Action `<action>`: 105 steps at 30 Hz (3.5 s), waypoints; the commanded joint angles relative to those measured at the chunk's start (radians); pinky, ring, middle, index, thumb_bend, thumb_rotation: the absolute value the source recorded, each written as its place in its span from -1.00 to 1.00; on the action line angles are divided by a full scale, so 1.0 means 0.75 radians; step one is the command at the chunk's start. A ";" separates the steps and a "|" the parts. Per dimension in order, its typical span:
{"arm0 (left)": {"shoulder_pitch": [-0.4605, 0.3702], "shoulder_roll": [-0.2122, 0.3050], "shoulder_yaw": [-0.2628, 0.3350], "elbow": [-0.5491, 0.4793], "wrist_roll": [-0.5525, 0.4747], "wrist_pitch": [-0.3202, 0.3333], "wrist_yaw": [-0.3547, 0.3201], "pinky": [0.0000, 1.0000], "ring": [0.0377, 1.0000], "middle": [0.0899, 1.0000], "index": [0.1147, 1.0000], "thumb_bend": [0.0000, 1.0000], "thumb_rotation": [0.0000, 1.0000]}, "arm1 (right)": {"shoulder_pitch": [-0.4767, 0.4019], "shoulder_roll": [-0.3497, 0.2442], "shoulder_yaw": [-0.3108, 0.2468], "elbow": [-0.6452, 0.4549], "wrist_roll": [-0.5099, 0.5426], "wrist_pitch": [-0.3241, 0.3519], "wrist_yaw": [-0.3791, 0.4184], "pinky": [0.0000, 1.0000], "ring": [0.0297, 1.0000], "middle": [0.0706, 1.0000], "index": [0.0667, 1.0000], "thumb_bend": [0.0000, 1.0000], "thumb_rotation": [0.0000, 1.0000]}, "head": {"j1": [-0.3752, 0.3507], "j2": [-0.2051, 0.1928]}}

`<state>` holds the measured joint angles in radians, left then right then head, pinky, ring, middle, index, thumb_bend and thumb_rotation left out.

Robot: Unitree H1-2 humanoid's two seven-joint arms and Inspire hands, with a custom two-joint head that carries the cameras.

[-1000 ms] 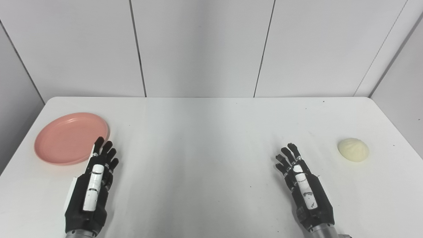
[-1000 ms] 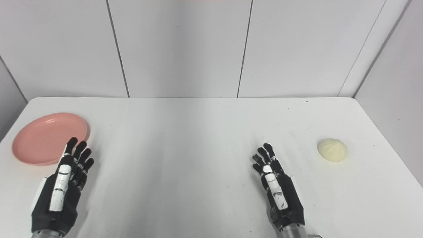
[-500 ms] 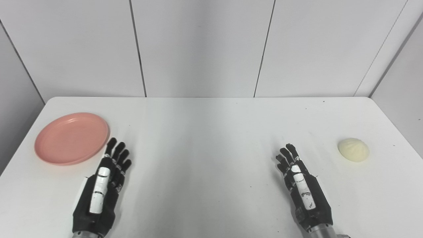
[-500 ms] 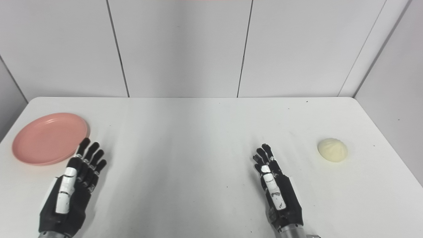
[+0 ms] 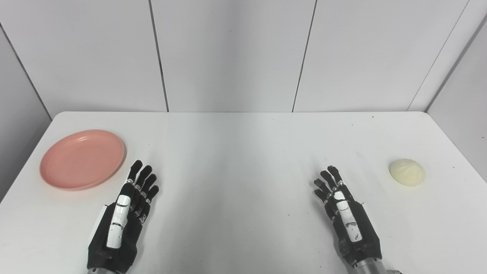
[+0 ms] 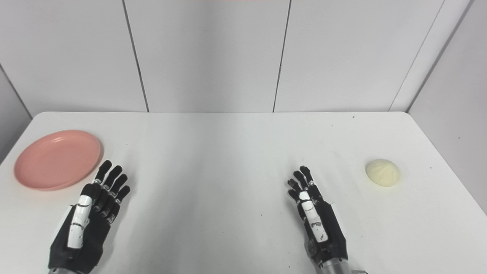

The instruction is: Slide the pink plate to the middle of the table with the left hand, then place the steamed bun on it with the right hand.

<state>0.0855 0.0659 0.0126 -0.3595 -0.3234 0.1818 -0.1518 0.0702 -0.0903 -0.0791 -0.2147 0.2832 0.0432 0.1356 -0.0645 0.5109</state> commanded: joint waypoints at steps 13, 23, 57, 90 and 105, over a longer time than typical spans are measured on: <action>-0.017 -0.079 -0.035 0.047 0.038 -0.033 0.034 1.00 1.00 1.00 1.00 0.41 0.58 | -0.031 -0.054 -0.040 0.123 0.060 -0.147 0.090 0.96 0.90 0.95 0.99 0.68 0.55 | 0.172 -0.141; -0.039 -0.141 -0.048 0.182 0.099 -0.179 0.039 1.00 1.00 1.00 1.00 0.35 0.48 | -0.066 -0.099 -0.064 0.263 0.083 -0.225 0.152 1.00 0.96 1.00 1.00 0.52 0.68 | 0.283 -0.244; -0.204 -0.046 0.079 0.177 0.159 -0.429 0.067 0.79 0.78 0.77 0.80 0.63 0.48 | -0.015 -0.060 -0.040 0.139 0.093 -0.146 0.129 1.00 0.97 1.00 1.00 0.51 0.68 | 0.267 -0.163; -0.959 0.538 0.322 0.997 0.137 -0.640 -0.042 0.60 0.66 0.62 0.59 0.68 0.53 | 0.009 -0.055 -0.036 0.084 0.105 -0.109 0.106 1.00 0.94 0.98 0.98 0.42 0.55 | 0.242 -0.148; -1.183 0.576 0.418 1.753 -0.017 -0.788 -0.144 0.68 0.78 0.73 0.71 0.68 0.51 | 0.018 -0.068 -0.036 0.064 0.104 -0.099 0.094 1.00 0.93 0.96 0.97 0.38 0.55 | 0.237 -0.137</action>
<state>-0.7380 0.4771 0.3130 0.9540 -0.3125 -0.3635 -0.2389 0.0709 -0.1407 -0.1062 -0.1524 0.3464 -0.0412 0.2013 0.1135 0.4050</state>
